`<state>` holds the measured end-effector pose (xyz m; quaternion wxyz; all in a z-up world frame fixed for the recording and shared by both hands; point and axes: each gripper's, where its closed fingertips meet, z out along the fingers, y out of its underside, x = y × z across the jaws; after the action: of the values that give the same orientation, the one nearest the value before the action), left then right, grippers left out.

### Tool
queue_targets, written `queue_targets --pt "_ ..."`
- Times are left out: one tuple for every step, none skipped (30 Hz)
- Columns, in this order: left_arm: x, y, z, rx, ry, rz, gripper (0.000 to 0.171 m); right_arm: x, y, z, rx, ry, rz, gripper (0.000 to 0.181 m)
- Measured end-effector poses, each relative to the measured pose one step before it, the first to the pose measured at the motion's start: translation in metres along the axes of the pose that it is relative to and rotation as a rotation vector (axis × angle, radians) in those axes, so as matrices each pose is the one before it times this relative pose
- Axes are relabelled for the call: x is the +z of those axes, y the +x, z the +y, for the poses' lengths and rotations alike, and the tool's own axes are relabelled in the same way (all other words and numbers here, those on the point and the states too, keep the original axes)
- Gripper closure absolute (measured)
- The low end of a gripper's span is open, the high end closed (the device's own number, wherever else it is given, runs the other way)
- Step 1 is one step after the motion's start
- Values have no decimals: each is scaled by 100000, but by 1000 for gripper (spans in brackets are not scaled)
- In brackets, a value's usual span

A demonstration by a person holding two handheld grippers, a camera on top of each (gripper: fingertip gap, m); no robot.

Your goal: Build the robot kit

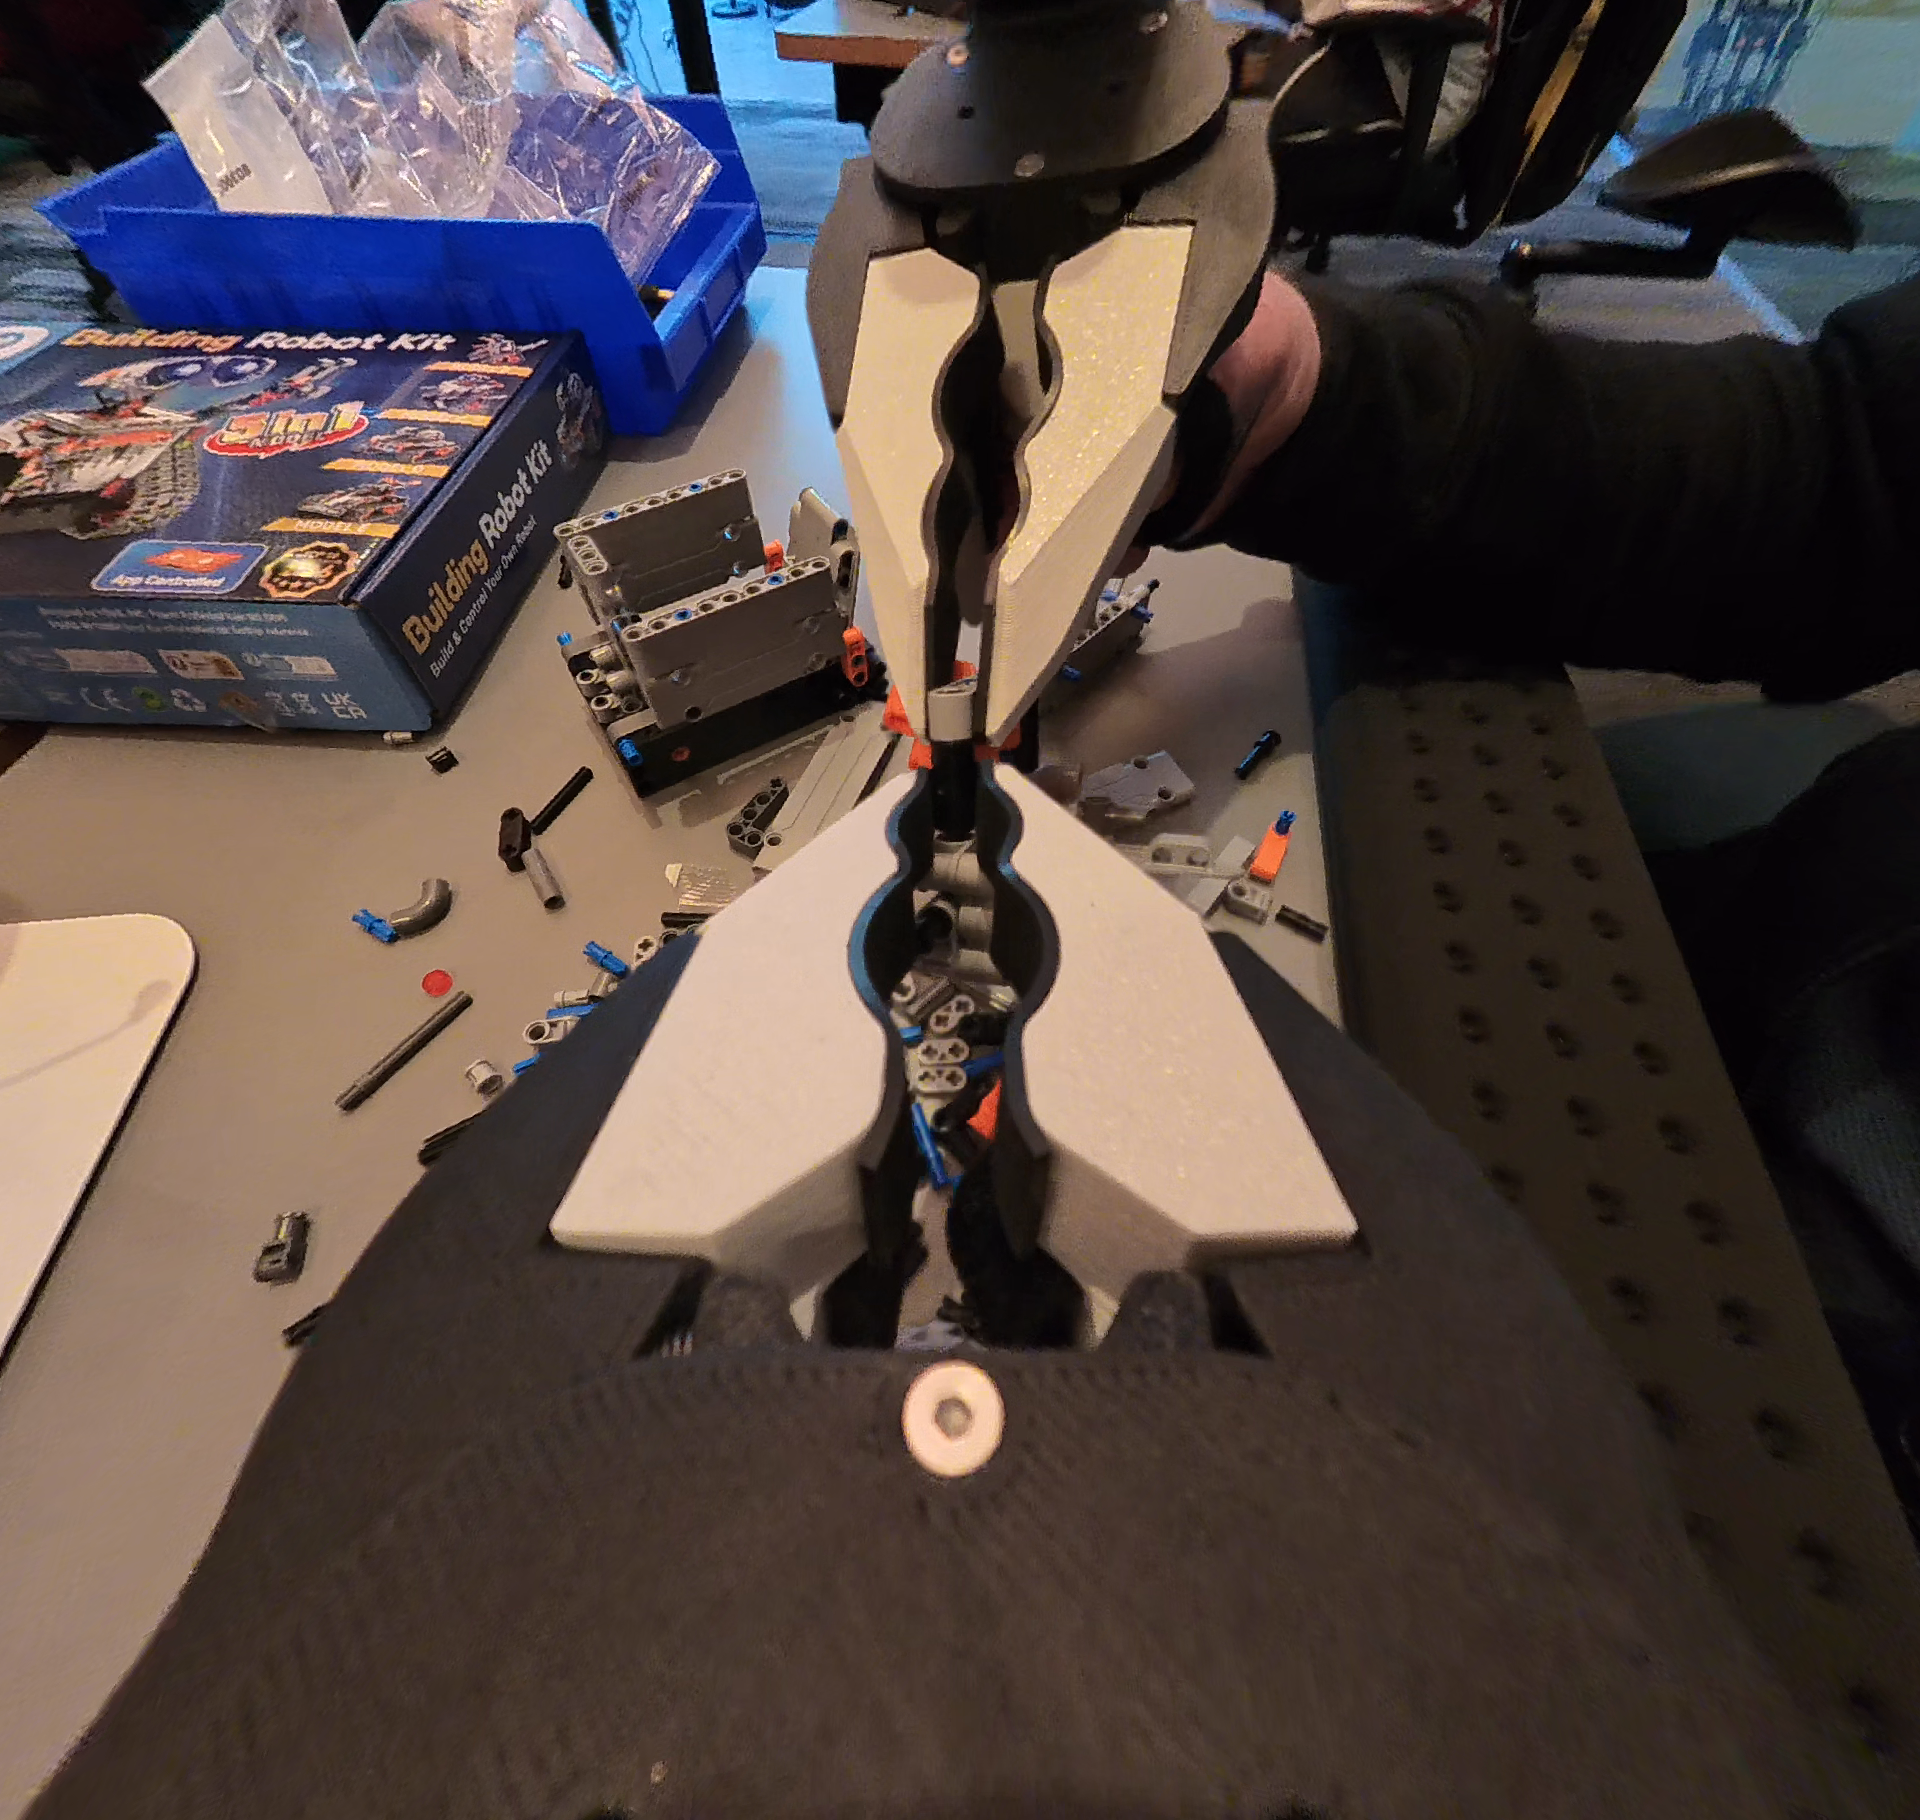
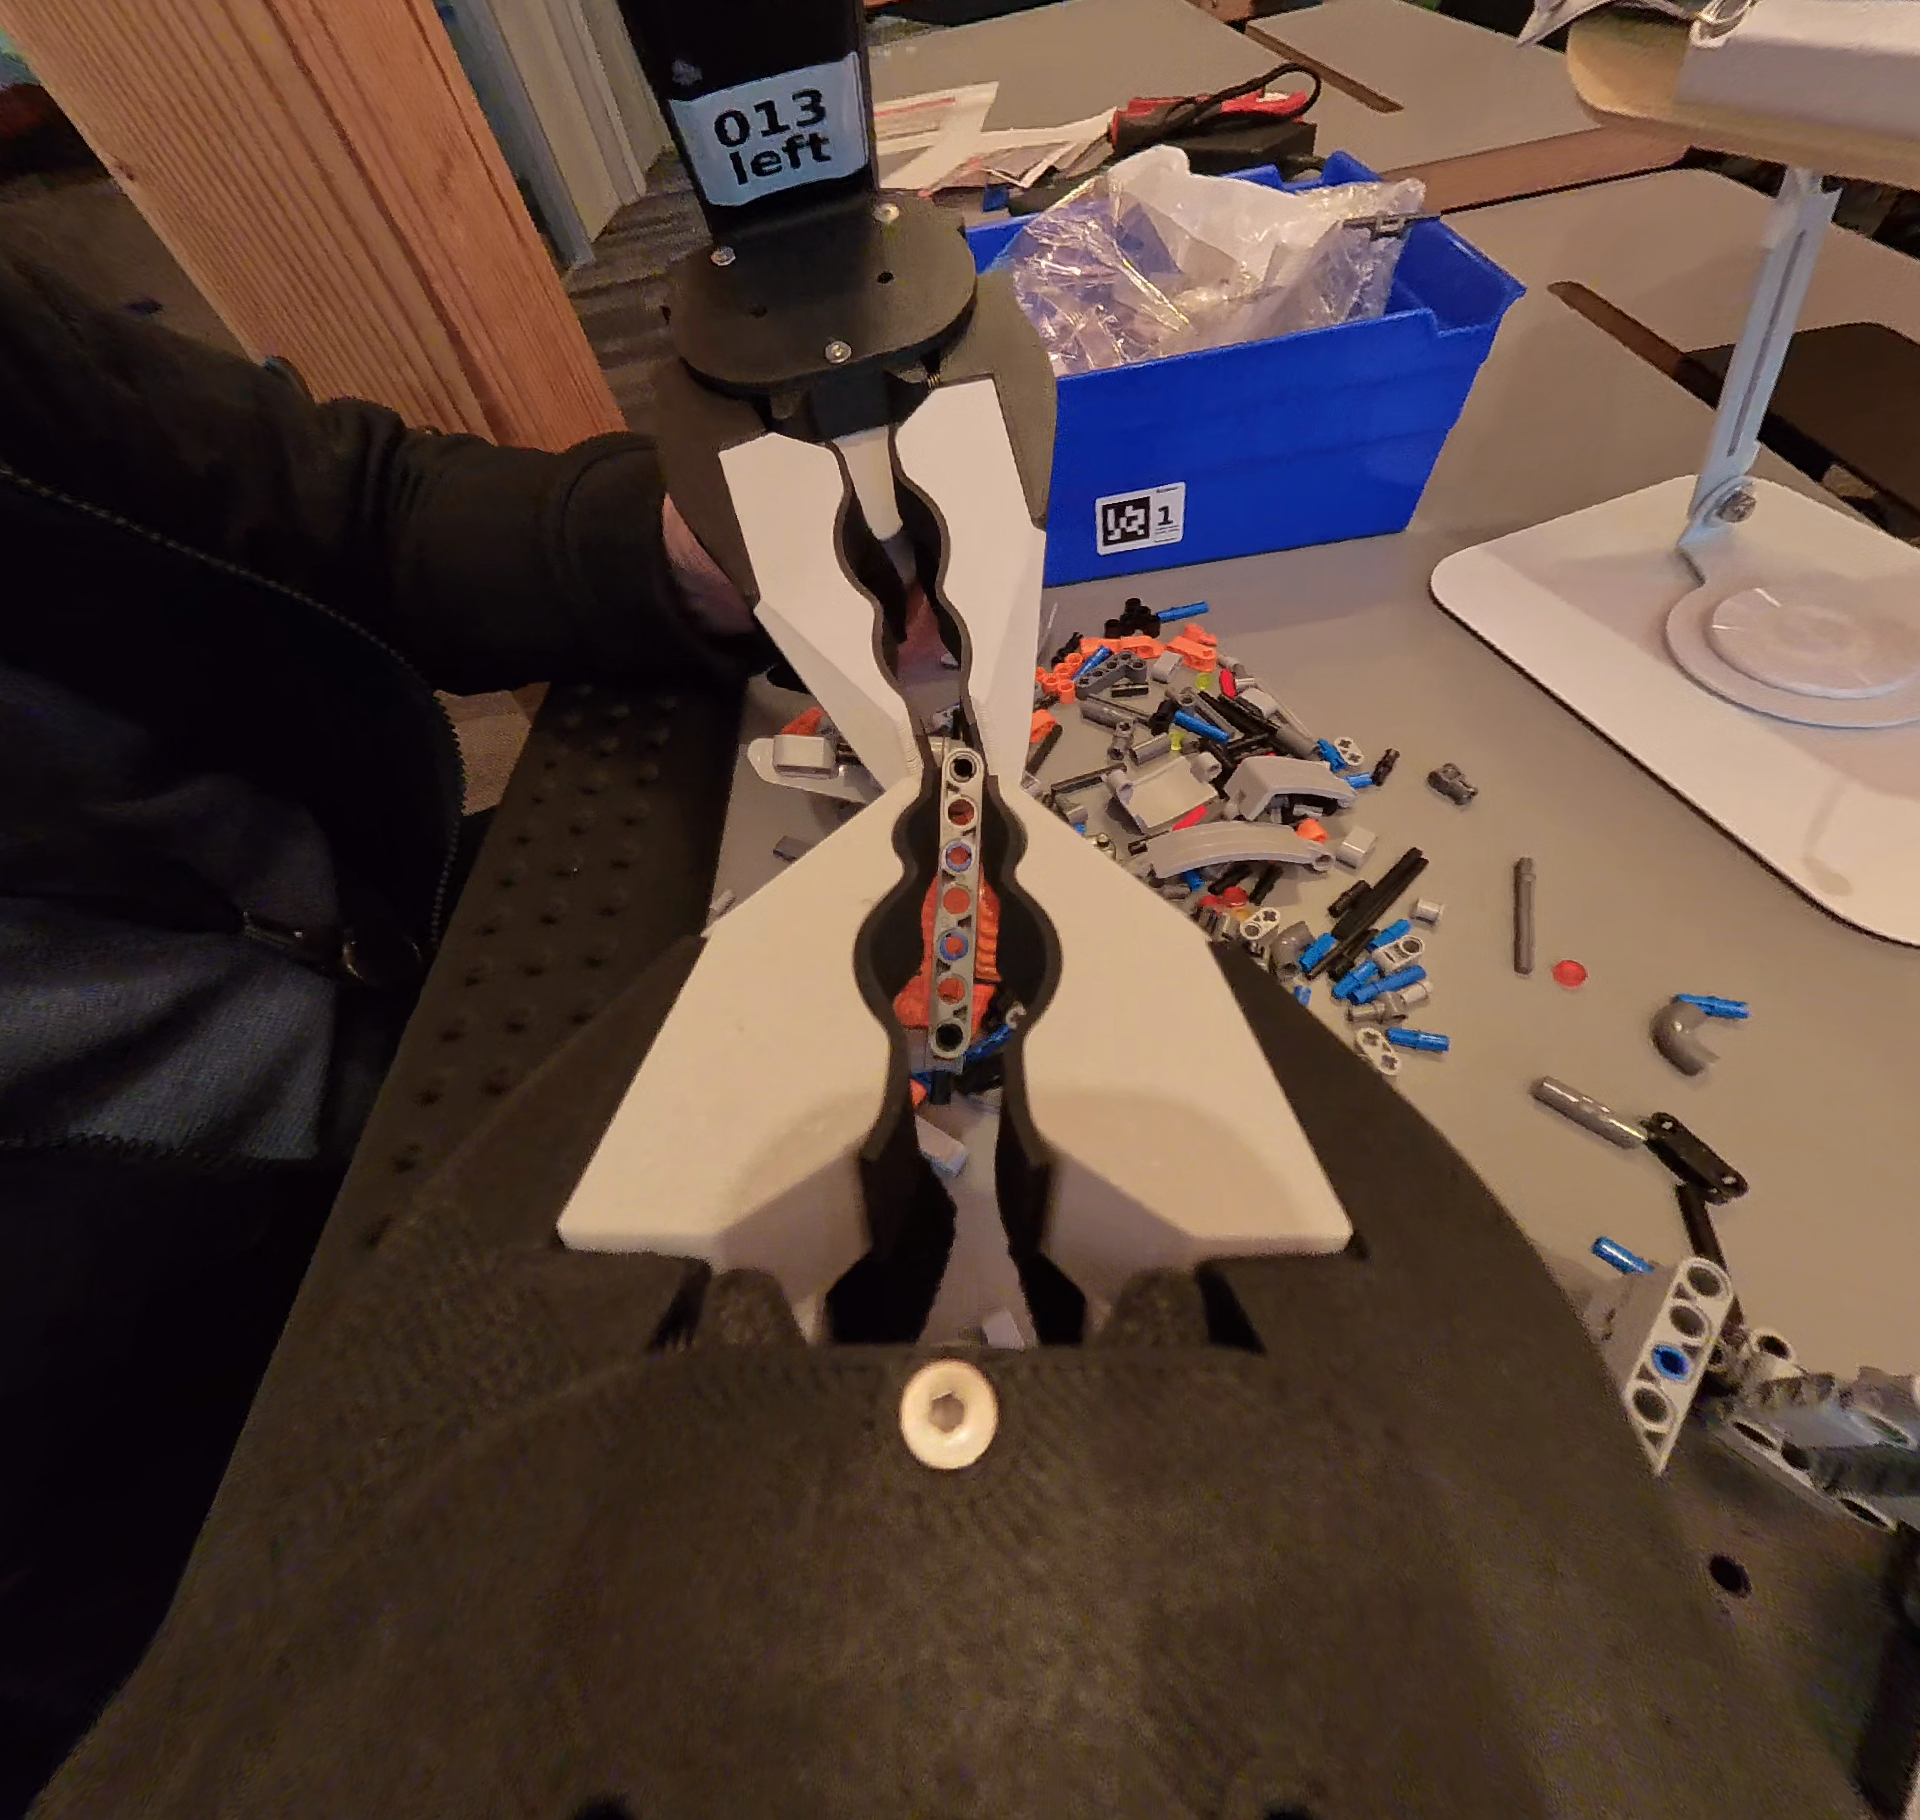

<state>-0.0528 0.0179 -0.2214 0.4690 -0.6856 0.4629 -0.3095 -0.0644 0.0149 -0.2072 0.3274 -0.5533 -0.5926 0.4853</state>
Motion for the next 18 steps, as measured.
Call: queue_targets --pt "23 -40 132 16 -490 -142 166 51 11 65 -771 -206 886 176" --pt "-45 169 -12 -1194 637 1707 166 -30 -160 -61 -145 298 -399 176" --pt "-118 195 -245 -827 1884 1572 166 -90 -164 -213 18 1284 -505 176" --pt "-89 -6 -170 -707 924 177 166 -20 7 -152 722 1182 48 176" --pt "5 -54 73 -16 -387 -144 166 13 49 49 1293 275 -370 176" --pt "63 67 80 -453 -268 632 166 -38 -33 90 909 -30 -599 176" --pt "22 97 -21 -408 295 587 166 -47 -77 12 188 247 -243 176" --pt "-27 73 16 170 -225 308 166 -11 -99 52 142 123 -223 176" --pt "4 242 13 -95 -119 1343 166 -59 -216 74 225 -51 -1100 176" --pt "64 252 -73 -433 553 993 166 -107 -177 14 193 329 -1142 176" --pt "37 57 -17 -209 137 169 166 -60 -57 -13 422 622 -519 176" --pt "-36 122 -64 -725 308 1517 166 -28 -133 -74 579 880 -918 176" --pt "-63 146 -217 -608 1308 1024 166 -55 -112 -155 1066 1160 -1211 176" --pt "13 -97 -58 248 -30 -1210 166 -13 101 -6 1821 310 -443 176" --pt "90 -139 301 883 -2589 -1061 166 121 175 354 1096 -2020 351 176" --pt "155 -162 602 1681 -4052 -1387 166 166 208 571 -1491 -3521 1639 176" --pt "147 -221 389 1943 -2411 -2627 166 119 197 263 -2868 -1574 2507 176" --pt "15 -6 151 1503 -1675 -767 166 76 -29 97 -2136 -954 1226 176"
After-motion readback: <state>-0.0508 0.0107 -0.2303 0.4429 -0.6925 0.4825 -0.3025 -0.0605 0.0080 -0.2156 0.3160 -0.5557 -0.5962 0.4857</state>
